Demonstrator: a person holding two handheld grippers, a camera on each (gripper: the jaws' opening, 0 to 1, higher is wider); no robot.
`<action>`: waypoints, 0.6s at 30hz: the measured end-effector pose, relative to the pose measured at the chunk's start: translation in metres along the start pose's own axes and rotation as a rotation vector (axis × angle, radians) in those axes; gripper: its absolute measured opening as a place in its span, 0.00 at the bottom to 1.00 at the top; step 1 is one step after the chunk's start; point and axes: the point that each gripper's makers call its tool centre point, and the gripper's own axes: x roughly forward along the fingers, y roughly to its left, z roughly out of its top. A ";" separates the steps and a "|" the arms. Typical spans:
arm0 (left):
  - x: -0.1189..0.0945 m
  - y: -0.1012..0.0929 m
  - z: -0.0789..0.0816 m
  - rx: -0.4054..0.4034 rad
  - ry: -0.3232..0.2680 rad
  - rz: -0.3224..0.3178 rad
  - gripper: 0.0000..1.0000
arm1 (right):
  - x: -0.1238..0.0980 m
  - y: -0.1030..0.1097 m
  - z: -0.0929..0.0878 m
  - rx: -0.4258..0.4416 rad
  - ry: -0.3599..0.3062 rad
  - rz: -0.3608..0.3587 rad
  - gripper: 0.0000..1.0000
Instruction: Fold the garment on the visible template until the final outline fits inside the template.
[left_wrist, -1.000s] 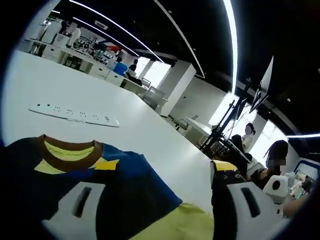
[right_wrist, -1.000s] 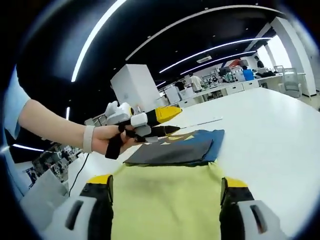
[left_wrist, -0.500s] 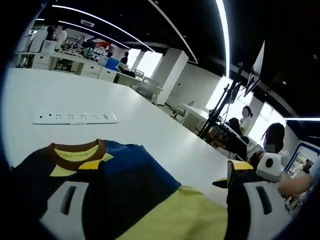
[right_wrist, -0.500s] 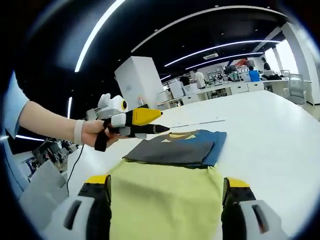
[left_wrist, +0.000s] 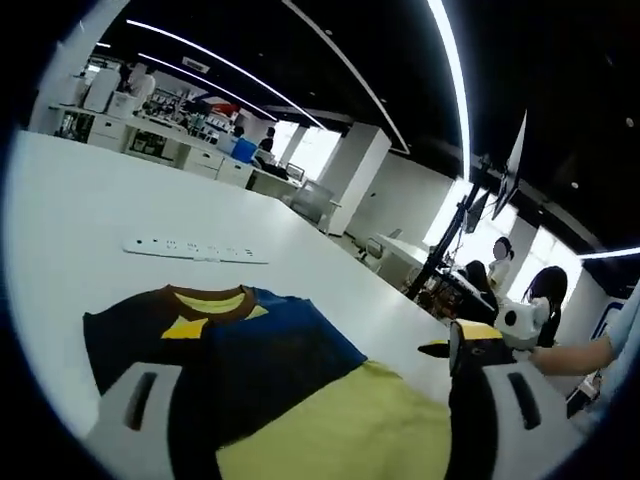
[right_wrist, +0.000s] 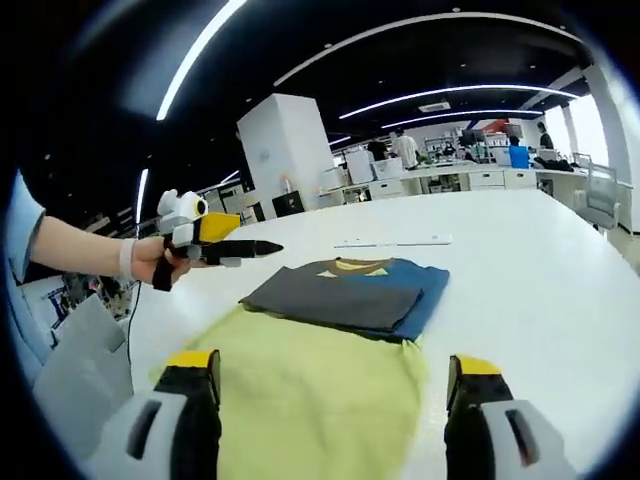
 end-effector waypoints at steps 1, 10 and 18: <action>-0.012 0.002 0.000 0.009 -0.004 0.008 0.94 | 0.000 0.001 0.001 -0.002 0.002 0.002 0.95; -0.092 0.006 -0.003 0.040 -0.048 0.068 0.91 | -0.005 0.014 0.006 -0.075 0.024 0.012 0.95; -0.140 0.013 -0.019 0.048 -0.046 0.124 0.90 | -0.010 0.016 0.005 -0.074 0.034 0.007 0.95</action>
